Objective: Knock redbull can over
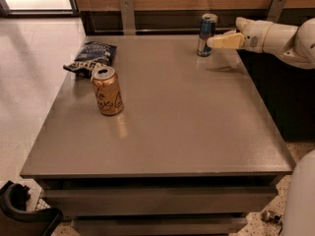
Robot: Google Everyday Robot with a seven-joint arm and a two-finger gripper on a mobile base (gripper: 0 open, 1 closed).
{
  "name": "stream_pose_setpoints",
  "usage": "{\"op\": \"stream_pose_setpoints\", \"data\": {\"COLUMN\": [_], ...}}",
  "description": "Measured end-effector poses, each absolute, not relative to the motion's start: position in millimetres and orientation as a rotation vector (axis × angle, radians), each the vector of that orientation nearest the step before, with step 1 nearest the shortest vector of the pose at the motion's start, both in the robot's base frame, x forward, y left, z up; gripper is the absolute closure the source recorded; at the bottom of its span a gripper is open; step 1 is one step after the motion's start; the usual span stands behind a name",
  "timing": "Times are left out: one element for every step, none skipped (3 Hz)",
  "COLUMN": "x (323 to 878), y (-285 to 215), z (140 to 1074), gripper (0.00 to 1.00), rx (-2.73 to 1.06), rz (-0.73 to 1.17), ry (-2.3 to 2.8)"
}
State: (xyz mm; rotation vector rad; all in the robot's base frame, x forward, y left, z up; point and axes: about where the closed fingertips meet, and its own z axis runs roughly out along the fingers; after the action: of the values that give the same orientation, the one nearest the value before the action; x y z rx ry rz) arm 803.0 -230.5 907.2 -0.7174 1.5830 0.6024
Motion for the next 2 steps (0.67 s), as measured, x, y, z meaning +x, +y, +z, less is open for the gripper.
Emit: {"op": "stream_pose_setpoints", "data": {"x": [815.5, 824.0], "y": [-224.7, -205.4], "z": [906.4, 917.0], "gripper": [0.00, 0.00], "rx": [-0.695, -0.659], "rz": [0.620, 0.657], "ry": [1.542, 1.485]}}
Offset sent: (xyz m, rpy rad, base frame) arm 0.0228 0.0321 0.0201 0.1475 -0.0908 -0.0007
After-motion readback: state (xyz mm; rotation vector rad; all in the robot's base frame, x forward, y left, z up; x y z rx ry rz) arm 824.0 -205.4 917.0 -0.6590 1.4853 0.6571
